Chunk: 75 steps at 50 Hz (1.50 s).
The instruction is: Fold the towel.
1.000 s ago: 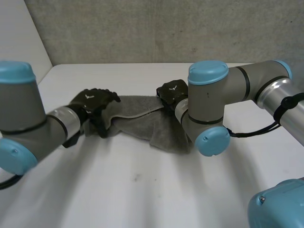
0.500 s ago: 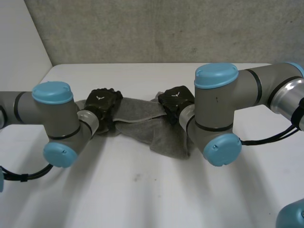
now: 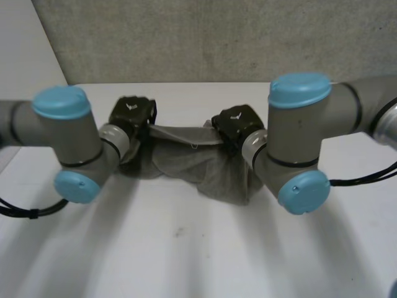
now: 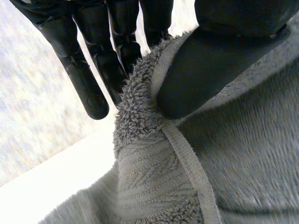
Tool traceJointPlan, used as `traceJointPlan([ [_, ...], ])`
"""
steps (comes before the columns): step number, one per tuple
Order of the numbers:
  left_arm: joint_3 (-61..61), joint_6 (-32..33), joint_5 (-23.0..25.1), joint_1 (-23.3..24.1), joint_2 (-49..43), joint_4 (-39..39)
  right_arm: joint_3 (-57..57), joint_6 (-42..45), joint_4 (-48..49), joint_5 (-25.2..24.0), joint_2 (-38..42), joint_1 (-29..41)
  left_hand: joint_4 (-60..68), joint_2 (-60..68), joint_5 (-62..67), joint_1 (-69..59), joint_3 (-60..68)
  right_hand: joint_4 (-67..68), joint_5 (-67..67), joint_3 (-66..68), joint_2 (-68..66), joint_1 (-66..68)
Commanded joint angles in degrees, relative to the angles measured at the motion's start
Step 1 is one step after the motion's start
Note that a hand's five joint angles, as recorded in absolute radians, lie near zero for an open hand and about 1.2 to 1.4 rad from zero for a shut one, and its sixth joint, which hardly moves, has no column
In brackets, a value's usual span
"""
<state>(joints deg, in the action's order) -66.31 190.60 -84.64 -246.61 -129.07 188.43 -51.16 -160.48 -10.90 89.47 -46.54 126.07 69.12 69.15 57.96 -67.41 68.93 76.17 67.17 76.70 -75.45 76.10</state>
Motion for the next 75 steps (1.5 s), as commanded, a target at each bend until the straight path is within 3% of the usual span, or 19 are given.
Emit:
traceJointPlan([
  [1, -7.6, 0.6, 0.4, -0.2, 14.9, -0.5, -1.9, 0.1, -0.2, -0.8, -6.9, -0.8, 10.9, 10.9, 12.0, -12.6, 11.1, 3.8, 2.8, 3.3, -4.6, 3.9],
  [11, -16.6, 0.7, 1.0, -1.9, 36.8, -3.9, -12.2, 1.0, -1.2, -6.7, -25.9, -0.3, 10.9, 10.9, 12.0, -12.6, 11.1, 3.8, 2.8, 3.3, -4.6, 3.9],
  [17, -20.1, 0.7, 4.0, -6.4, 42.3, -5.1, -14.3, 1.5, -6.3, -11.1, -26.7, 0.6, 10.9, 10.9, 12.0, -12.6, 11.1, 3.8, 2.8, 3.3, -4.6, 3.9],
  [20, -22.8, 0.6, 7.3, -10.5, 44.4, -5.4, -14.1, 3.1, -14.6, -14.1, -23.6, 2.0, 10.9, 10.9, 12.0, -12.6, 11.1, 3.8, 2.8, 3.3, -4.6, 3.9],
  [21, -24.1, 0.6, 8.7, -12.4, 45.0, -5.4, -13.3, 4.4, -18.4, -14.7, -21.0, 2.9, 10.9, 10.9, 12.0, -12.6, 11.1, -0.8, -1.8, -1.3, 0.0, -0.7],
  [22, -25.3, 0.6, 10.0, -14.0, 45.2, -5.4, -12.0, 5.3, -21.1, -14.7, -19.0, 3.7, 10.9, 10.9, 12.0, -12.6, 11.1, -29.8, -30.8, -30.3, 29.1, -29.7],
  [23, -25.4, 0.6, 10.0, -14.0, 45.2, -5.4, -12.0, 5.4, -21.2, -14.7, -18.9, 3.7, 10.9, 10.9, 12.0, -12.6, 11.1, -30.1, -31.1, -30.6, 29.4, -30.0],
  [24, -26.4, 0.6, 11.1, -15.0, 45.3, -5.6, -11.0, 5.4, -22.0, -14.7, -18.2, 3.8, 10.9, 10.9, 12.0, -12.6, 11.1, -50.4, -51.4, -50.9, 49.7, -50.3],
  [29, -29.2, 0.6, 13.1, -15.7, 45.3, -5.7, -8.4, 2.2, -18.9, -14.9, -18.3, 2.4, 10.9, 10.9, 12.0, -12.6, 11.1, -59.0, -60.0, -59.5, 58.3, -58.9],
  [33, -31.5, 0.6, 13.5, -15.7, 45.7, -5.6, -4.5, -4.7, -15.8, -16.2, -17.7, -3.9, 10.9, 10.9, 12.0, -12.6, 11.1, -57.9, -58.8, -58.4, 57.1, -57.8],
  [37, -32.6, 0.6, 13.6, -15.7, 46.8, -5.6, -2.1, -6.9, -15.8, -19.5, -14.9, -5.5, 10.9, 10.9, 12.0, -12.6, 11.1, -56.2, -57.2, -56.7, 55.4, -56.1],
  [41, -33.1, 0.6, 13.5, -15.7, 48.2, -5.6, 1.3, -5.3, -21.0, -21.7, -8.5, -6.0, 10.9, 10.9, 12.0, -12.6, 11.1, -53.1, -54.1, -53.7, 52.4, -53.1],
  [47, -33.0, 0.6, 13.6, -15.6, 48.8, -5.4, 0.5, -2.1, -28.0, -21.1, -5.2, -6.0, 10.9, 10.9, 12.0, -12.6, 11.1, -49.6, -50.6, -50.1, 48.9, -49.5],
  [65, -30.5, 1.4, 13.5, -16.2, 42.2, -5.2, -37.8, -6.3, -8.0, -19.9, -22.7, -9.5, 10.9, 10.9, 12.0, -12.6, 11.1, -51.5, -52.4, -52.0, 50.7, -51.4],
  [75, -28.6, 4.3, 12.8, -15.9, 40.3, -5.1, -46.8, -12.7, 2.4, -19.7, -21.8, -9.5, 10.9, 10.9, 12.0, -12.6, 11.1, -48.9, -49.9, -49.5, 48.2, -48.9],
])
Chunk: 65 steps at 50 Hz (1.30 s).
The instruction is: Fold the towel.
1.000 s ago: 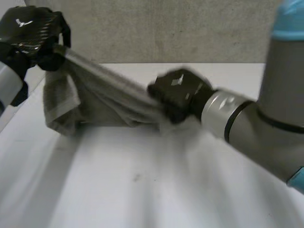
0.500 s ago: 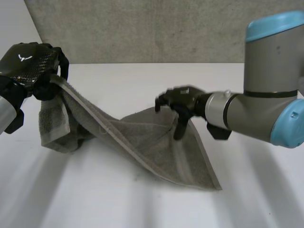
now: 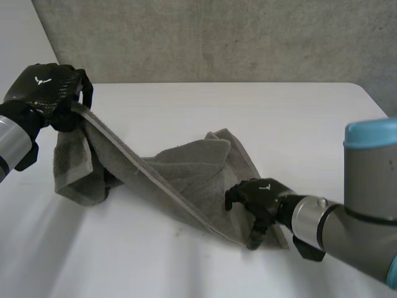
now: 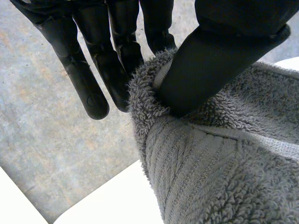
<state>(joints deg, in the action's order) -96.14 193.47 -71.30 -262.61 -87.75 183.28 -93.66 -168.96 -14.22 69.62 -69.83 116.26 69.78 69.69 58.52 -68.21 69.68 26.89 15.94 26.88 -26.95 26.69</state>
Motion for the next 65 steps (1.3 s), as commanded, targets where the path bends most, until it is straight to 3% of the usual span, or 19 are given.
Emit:
traceJointPlan([
  [1, 1.6, 1.5, -0.6, 0.1, -1.3, 0.1, -4.9, -4.8, 6.7, 0.3, 2.1, 0.5, 10.2, 10.3, 11.5, -11.8, 10.3, 0.5, 1.5, 0.5, -0.5, 0.7],
  [8, 2.4, 1.4, -0.6, 0.0, -1.6, -0.1, -6.1, -8.7, 14.6, 2.2, 4.3, 0.7, 10.2, 10.3, 11.5, -11.8, 10.3, 2.9, 3.8, 2.9, -2.8, 3.1],
  [15, 2.4, 1.3, -0.5, -0.1, -1.1, -0.1, -4.9, -9.4, 16.8, 5.4, 7.2, 1.5, 10.2, 10.3, 11.5, -11.8, 10.3, 6.9, 7.9, 6.9, -6.8, 7.1],
  [18, 2.4, 1.2, -0.5, -0.2, -0.8, -0.2, -3.7, -9.5, 17.8, 6.6, 8.4, 2.4, 10.2, 10.3, 11.5, -11.8, 10.3, 14.0, 14.9, 14.0, -13.9, 14.2],
  [20, 2.4, 1.1, -0.5, -0.2, -0.8, -0.2, -2.9, -9.5, 19.1, 7.1, 9.2, 2.7, 10.2, 10.3, 11.5, -11.8, 10.3, 39.9, 40.8, 39.9, -39.8, 40.1],
  [21, 2.4, 1.1, -0.5, -0.2, -0.8, -0.2, -2.9, -9.5, 19.1, 7.1, 9.2, 2.7, 10.2, 10.3, 11.5, -11.8, 10.3, 40.1, 41.0, 40.1, -40.0, 40.2],
  [22, 2.4, 1.1, -0.5, -0.2, -0.7, -0.2, -2.8, -9.6, 19.7, 7.1, 9.4, 2.7, 10.2, 10.3, 11.5, -11.8, 10.3, 53.0, 53.9, 53.0, -52.9, 53.2],
  [29, 2.4, 1.1, -0.5, -0.2, -0.7, -0.2, -1.5, -9.7, 19.2, 7.2, 7.1, 2.1, 10.2, 10.3, 11.5, -11.8, 10.3, 53.1, 54.1, 53.1, -53.0, 53.3],
  [32, 2.4, 1.2, -0.3, -0.2, -0.7, -0.3, -1.2, -8.8, 19.1, 6.9, 0.6, 2.0, 10.2, 10.3, 11.5, -11.8, 10.3, 53.1, 54.1, 53.1, -53.0, 53.3],
  [34, 2.4, 1.2, -0.3, -0.2, -0.4, -0.6, 0.7, -6.8, 18.4, 6.5, -9.4, -1.4, 10.2, 10.3, 11.5, -11.8, 10.3, 53.1, 54.1, 53.1, -53.0, 53.3],
  [35, 2.4, 1.2, -0.3, -0.2, -0.4, -0.6, 0.7, -6.8, 18.3, 6.5, -9.5, -1.5, 10.2, 10.3, 11.5, -11.8, 10.3, 53.1, 54.1, 53.1, -53.0, 53.3],
  [37, 2.5, 1.2, -0.2, -0.3, 1.0, -2.4, 3.9, -2.3, 14.2, 6.4, -18.5, -7.7, 10.2, 10.3, 11.5, -11.8, 10.3, 53.1, 54.1, 53.1, -53.0, 53.3],
  [42, 3.0, 1.3, 0.2, 0.0, 3.7, -6.6, 12.6, 7.0, 1.4, 4.0, -25.0, -14.2, 10.2, 10.3, 11.5, -11.8, 10.3, 53.1, 54.1, 53.1, -53.0, 53.3],
  [46, 5.6, 1.5, 0.3, 0.4, 4.4, -14.7, 21.1, 19.1, -14.9, 1.4, -21.6, -16.3, 10.2, 10.3, 11.5, -11.8, 10.3, 53.1, 54.1, 53.1, -53.0, 53.3],
  [50, 7.9, 1.9, 0.7, 0.5, 2.2, -23.1, 25.1, 26.4, -22.5, 2.5, -17.2, -16.4, 10.2, 10.3, 11.5, -11.8, 10.3, 53.1, 54.1, 53.1, -53.0, 53.3],
  [57, 11.1, 3.0, 3.0, 0.5, -8.9, -27.4, 27.7, 29.0, -25.2, 3.2, -11.0, -15.9, 10.2, 10.3, 11.5, -11.8, 10.3, 53.1, 54.1, 53.1, -53.0, 53.3],
  [65, 24.6, 11.1, 2.3, 1.8, -24.9, -28.0, 38.9, 29.6, -22.9, 5.9, 2.4, -13.7, 10.2, 10.3, 11.5, -11.8, 10.3, 53.1, 54.1, 53.1, -53.0, 53.3],
])
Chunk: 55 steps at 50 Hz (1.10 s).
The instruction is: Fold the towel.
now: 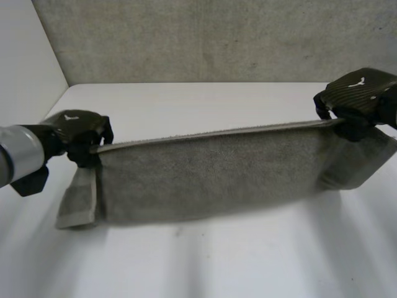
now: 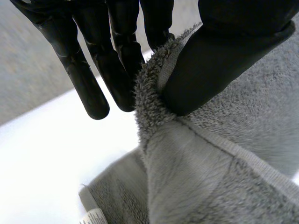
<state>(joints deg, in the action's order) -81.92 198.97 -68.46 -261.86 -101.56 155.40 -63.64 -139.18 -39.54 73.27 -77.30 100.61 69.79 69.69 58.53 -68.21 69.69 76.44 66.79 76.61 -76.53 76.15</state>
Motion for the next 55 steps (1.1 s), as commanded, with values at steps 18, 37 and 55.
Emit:
traceJointPlan([
  [18, 66.3, 0.3, -8.1, 8.0, -23.8, 19.0, 63.6, -4.3, 35.2, 15.9, 29.6, 8.2, 10.2, 10.3, 11.5, -11.8, 10.3, 3.6, 3.2, 3.4, -3.5, 3.8],
  [37, 22.7, -1.8, -5.6, 7.2, -22.6, 20.0, 18.6, -4.2, 25.9, 11.8, 25.4, 8.3, 10.2, 10.3, 11.5, -11.8, 10.3, 3.6, 3.2, 3.4, -3.5, 3.8],
  [55, -0.8, 13.7, -4.9, 4.9, -22.8, 26.8, -8.5, -10.4, 23.4, 8.9, 20.4, 7.5, 10.2, 10.3, 11.5, -11.8, 10.3, 3.6, 3.2, 3.4, -3.5, 3.8],
])
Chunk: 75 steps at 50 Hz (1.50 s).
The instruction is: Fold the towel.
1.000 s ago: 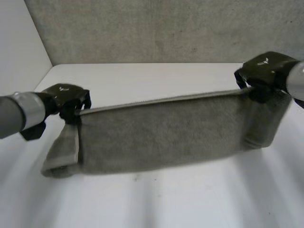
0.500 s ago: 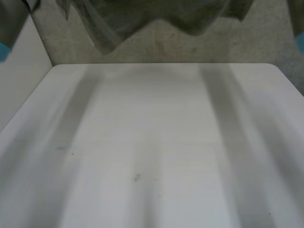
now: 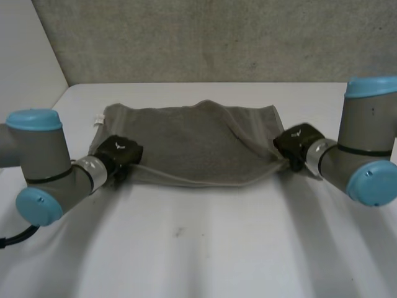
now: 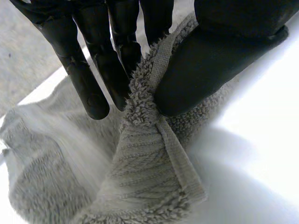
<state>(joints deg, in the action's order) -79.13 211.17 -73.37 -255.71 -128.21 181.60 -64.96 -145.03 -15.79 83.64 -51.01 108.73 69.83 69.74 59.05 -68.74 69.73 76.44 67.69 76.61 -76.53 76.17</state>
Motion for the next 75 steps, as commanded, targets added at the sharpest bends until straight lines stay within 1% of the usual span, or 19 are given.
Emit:
traceJointPlan([
  [1, -3.6, 1.5, 0.0, -1.3, 3.8, 0.6, -9.2, -6.3, -0.2, -2.9, -7.8, -0.7, 10.2, 10.3, 11.0, -11.3, 10.3, 3.6, 2.3, 3.4, -3.5, 3.8],
  [2, -4.1, 1.5, -0.1, -1.5, 4.3, 1.6, -9.2, -6.3, -0.2, -3.0, -7.8, -0.7, 8.2, 8.3, 9.0, -9.3, 8.3, 3.6, 2.3, 3.4, -3.5, 3.8],
  [3, -4.6, 1.7, -0.4, -2.1, 4.5, 2.6, -11.0, -7.7, -0.2, -4.5, -9.5, -0.7, -1.5, -1.4, -0.7, 0.4, -1.4, 3.6, 2.3, 3.4, -3.5, 3.8],
  [4, -4.6, 1.7, -0.4, -2.1, 4.5, 2.6, -12.5, -8.9, -0.1, -6.1, -11.0, -0.9, -1.6, -1.5, -0.8, 0.5, -1.5, 3.6, 2.3, 3.4, -3.5, 3.8],
  [5, -5.2, 1.8, -0.8, -2.6, 4.7, 3.7, -12.5, -8.9, -0.1, -6.1, -11.0, -0.9, -11.2, -11.2, -10.5, 10.2, -11.1, 3.6, 2.3, 3.4, -3.5, 3.8],
  [6, -5.2, 1.8, -0.8, -2.6, 4.7, 3.7, -14.0, -9.7, 0.1, -7.2, -12.3, -1.6, -11.3, -11.3, -10.6, 10.2, -11.2, 3.6, 2.3, 3.4, -3.5, 3.8],
  [8, -6.4, 1.9, -3.1, -3.3, 5.1, 5.3, -15.4, -10.3, 0.3, -8.0, -13.4, -2.7, -22.7, -22.6, -22.0, 21.6, -22.6, 3.6, 2.3, 3.4, -3.5, 3.8],
  [16, -8.9, 2.1, -12.8, -3.3, 6.7, 11.0, -19.9, -11.6, 4.6, -8.2, -16.8, -4.4, -29.8, -29.8, -29.1, 28.8, -29.7, 3.6, 2.3, 3.4, -3.5, 3.8],
  [22, -11.1, 2.3, -14.2, -3.6, 6.9, 14.9, -21.0, -11.7, 6.1, -8.1, -16.9, -5.8, -29.2, -29.1, -28.4, 28.1, -29.1, 3.6, 2.3, 3.4, -3.5, 3.8],
  [31, -12.5, 3.2, -14.0, -5.7, 7.7, 14.8, -21.3, -13.0, 8.8, -6.5, -16.9, -8.1, -28.8, -28.7, -28.1, 27.7, -28.7, 3.6, 2.3, 3.4, -3.5, 3.8],
  [37, -13.2, 3.3, -12.9, -7.5, 9.4, 14.5, -21.9, -13.6, 9.1, -6.0, -16.9, -7.7, -25.5, -25.4, -24.7, 24.4, -25.4, 3.6, 2.3, 3.4, -3.5, 3.8],
  [39, -13.6, 3.1, -12.0, -8.0, 9.5, 14.3, -22.1, -13.6, 9.1, -6.0, -16.8, -7.7, -10.3, -10.2, -9.5, 9.2, -10.2, 3.6, 2.3, 3.4, -3.5, 3.8],
  [40, -13.6, 3.1, -12.0, -8.1, 9.5, 14.3, -22.4, -13.6, 9.2, -6.1, -16.8, -7.6, -10.2, -10.1, -9.4, 9.1, -10.1, 3.6, 2.3, 3.4, -3.5, 3.8],
  [42, -14.5, 3.0, -10.2, -8.1, 9.6, 13.8, -22.5, -13.6, 9.2, -6.1, -16.8, -7.6, 9.2, 9.3, 10.0, -10.3, 9.3, 3.6, 2.3, 3.4, -3.5, 3.8],
  [51, -15.1, 3.0, -6.7, -8.9, 14.5, 8.0, -21.5, -12.8, 8.6, -6.4, -18.4, -8.1, 10.2, 10.3, 11.0, -11.3, 10.3, 3.6, 2.3, 3.4, -3.5, 3.8],
  [55, -15.1, 3.0, -6.3, -12.0, 21.7, 5.1, -21.1, -12.0, 7.7, -6.6, -21.6, -8.2, 10.2, 10.3, 11.0, -11.3, 10.3, 3.6, 2.3, 3.4, -3.5, 3.8],
  [59, -15.1, 2.9, -2.5, -15.1, 32.6, 0.3, -19.9, -6.3, 0.4, -6.7, -27.4, -8.9, 10.2, 10.3, 11.0, -11.3, 10.3, 3.6, 2.3, 3.4, -3.5, 3.8],
  [67, -16.1, 3.0, 4.7, -17.3, 44.6, -10.5, -17.5, 7.3, -16.1, -7.4, -37.0, -13.6, 10.2, 10.3, 11.0, -11.3, 10.3, 3.6, 2.3, 3.4, -3.5, 3.8],
  [75, -20.6, 3.2, 6.5, -18.2, 43.0, -11.9, -14.1, 11.1, -19.3, -9.5, -37.7, -14.4, 10.2, 10.3, 11.0, -11.3, 10.3, 3.6, 2.3, 3.4, -3.5, 3.8],
])
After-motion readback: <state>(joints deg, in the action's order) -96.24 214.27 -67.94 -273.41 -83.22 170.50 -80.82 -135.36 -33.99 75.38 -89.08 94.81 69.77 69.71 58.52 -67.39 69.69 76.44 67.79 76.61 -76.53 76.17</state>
